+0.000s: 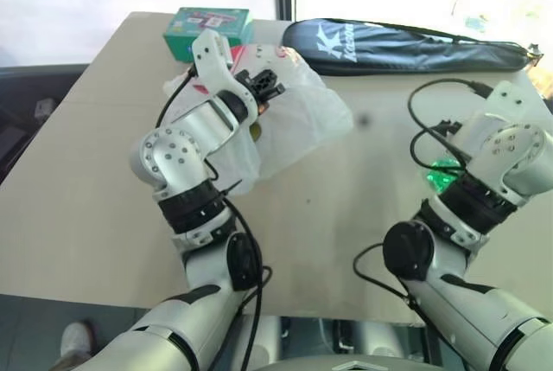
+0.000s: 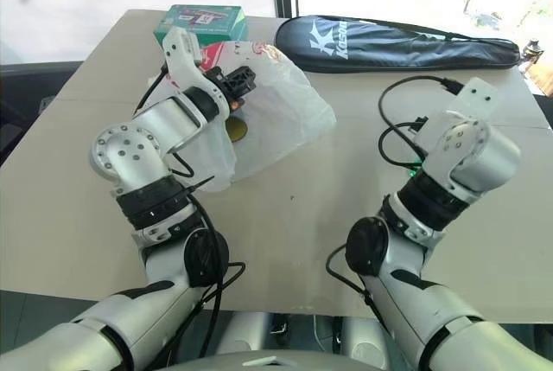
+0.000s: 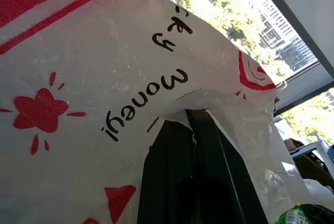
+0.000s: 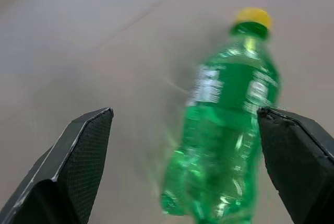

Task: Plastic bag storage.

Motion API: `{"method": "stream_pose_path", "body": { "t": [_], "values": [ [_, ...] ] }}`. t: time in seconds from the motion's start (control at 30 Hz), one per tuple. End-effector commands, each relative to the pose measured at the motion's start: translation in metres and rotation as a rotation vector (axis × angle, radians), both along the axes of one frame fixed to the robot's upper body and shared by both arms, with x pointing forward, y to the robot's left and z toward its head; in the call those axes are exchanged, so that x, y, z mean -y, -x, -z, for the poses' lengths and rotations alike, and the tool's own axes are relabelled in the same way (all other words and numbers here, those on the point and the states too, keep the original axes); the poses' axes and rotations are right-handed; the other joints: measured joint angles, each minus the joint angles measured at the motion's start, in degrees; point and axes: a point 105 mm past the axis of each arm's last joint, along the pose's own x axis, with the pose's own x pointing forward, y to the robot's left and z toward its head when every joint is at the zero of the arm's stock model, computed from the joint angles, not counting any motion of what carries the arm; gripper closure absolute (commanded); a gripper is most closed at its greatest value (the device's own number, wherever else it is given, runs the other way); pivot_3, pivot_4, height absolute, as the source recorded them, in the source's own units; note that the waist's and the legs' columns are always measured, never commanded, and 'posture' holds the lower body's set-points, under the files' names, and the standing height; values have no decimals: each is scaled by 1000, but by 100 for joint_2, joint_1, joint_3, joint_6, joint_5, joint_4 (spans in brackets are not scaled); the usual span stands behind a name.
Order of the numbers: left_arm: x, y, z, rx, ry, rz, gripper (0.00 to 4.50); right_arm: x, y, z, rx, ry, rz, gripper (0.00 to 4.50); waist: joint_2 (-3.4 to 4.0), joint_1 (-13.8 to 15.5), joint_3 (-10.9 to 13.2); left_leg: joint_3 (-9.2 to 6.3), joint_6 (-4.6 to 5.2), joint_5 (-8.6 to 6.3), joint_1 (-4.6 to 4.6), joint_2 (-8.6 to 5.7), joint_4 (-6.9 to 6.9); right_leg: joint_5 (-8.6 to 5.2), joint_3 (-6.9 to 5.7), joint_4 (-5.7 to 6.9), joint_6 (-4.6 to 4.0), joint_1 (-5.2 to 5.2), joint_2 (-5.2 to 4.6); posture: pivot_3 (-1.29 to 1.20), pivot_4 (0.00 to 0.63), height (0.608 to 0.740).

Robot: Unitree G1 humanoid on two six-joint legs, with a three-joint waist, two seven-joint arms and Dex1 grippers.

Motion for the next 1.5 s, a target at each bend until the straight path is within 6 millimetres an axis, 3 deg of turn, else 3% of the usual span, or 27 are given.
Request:
{"method": "stream_pose_path", "body": {
  "t": [0.03,0.23,0.33,0.37,0.4,0.47,0.5,0.57,0.63,0.73,0.83,0.97,1.03,1.13,1.2,1.3,1.43,1.5],
  "values": [
    [2,7,-13,68,1,-1,4500,8,-5,11,-83,-40,42,47,0,-33,0,1,0,0,5,3,-3,0,0,3,0,0,3,0,150,740],
    [-1,9,-13,69,-1,-13,4500,21,-24,49,-188,-61,68,47,4,-146,1,6,-2,1,11,10,-5,-1,4,6,-2,-1,7,0,150,740],
    [-3,10,-12,68,-6,-19,4500,35,-32,71,-198,-57,82,790,-23,-154,-19,8,-2,1,21,9,-3,0,5,5,-1,12,7,0,150,740],
    [-3,10,-12,69,-7,-20,4500,38,-34,73,-200,-38,71,1242,-40,-152,-31,5,-2,1,27,8,0,1,5,5,0,21,7,0,150,740],
    [-4,10,-12,70,-9,-23,4500,39,-38,69,-174,-7,33,1535,-65,-147,-45,-4,-2,1,43,7,4,1,4,-2,0,48,5,0,150,740],
    [-6,11,-12,71,-13,-26,4500,33,-48,55,-61,33,-105,1569,-79,-142,-54,-21,-14,-10,93,4,6,2,-10,-16,2,116,-2,0,150,740],
    [-7,11,-12,72,-14,-28,4500,27,-53,42,22,82,-202,1569,-78,-144,-54,-23,-22,-19,107,1,6,4,-10,-19,7,131,-7,0,150,740],
    [-9,12,-13,75,-16,-31,4500,-8,-49,22,170,51,-506,1569,-63,-152,-45,-31,-23,-19,110,0,11,23,-12,-36,26,137,-13,0,150,740],
    [-10,12,-15,84,-16,-29,4500,-44,-24,1,326,25,-846,1569,-30,-151,-24,-27,-21,-18,101,0,13,31,0,-34,28,133,-18,0,150,740],
    [-7,13,-21,105,-12,-4,4500,-77,29,-12,405,-60,-1228,1569,22,-161,9,-20,7,-2,70,10,1,30,17,-22,22,86,-5,0,150,740],
    [-6,14,-25,127,-27,20,4500,-97,65,-16,433,-101,-1474,1569,25,-146,10,-25,-3,4,20,25,-7,2,8,-7,-23,25,12,0,150,740],
    [1,19,-33,177,-60,103,4500,-141,76,-25,492,-236,-1658,1569,21,-156,13,-17,-5,5,11,23,-25,-3,9,-16,-29,7,6,0,150,740],
    [4,24,-35,209,-95,150,4500,-167,71,-24,480,-302,-1694,1569,21,-156,14,-15,-5,5,12,23,-16,-3,11,-6,-29,6,5,0,150,740],
    [14,35,-41,258,-130,242,4500,-205,40,-27,479,-373,-1619,1569,19,-181,15,-16,-4,6,17,24,-2,-2,11,13,-28,6,6,0,150,740],
    [18,45,-42,278,-157,301,4500,-213,4,-29,507,-447,-1448,1569,19,-148,15,-19,-5,6,15,26,1,-1,7,18,-27,4,8,0,150,740],
    [16,58,-38,286,-211,345,4500,-213,-33,-28,533,-478,-1297,1569,16,-91,16,-28,-4,6,3,15,1,0,-4,11,-27,5,4,0,150,740],
    [10,64,-29,260,-250,342,4500,-234,-57,-26,561,-418,-1299,1569,10,-105,20,-23,2,3,-6,4,0,2,-2,-7,-22,3,2,0,150,740],
    [10,64,-24,248,-252,321,4500,-262,-63,-23,614,-424,-1366,1569,10,-154,21,-23,2,3,-9,7,-3,2,-1,-9,-22,1,2,0,150,740]
  ]
}}
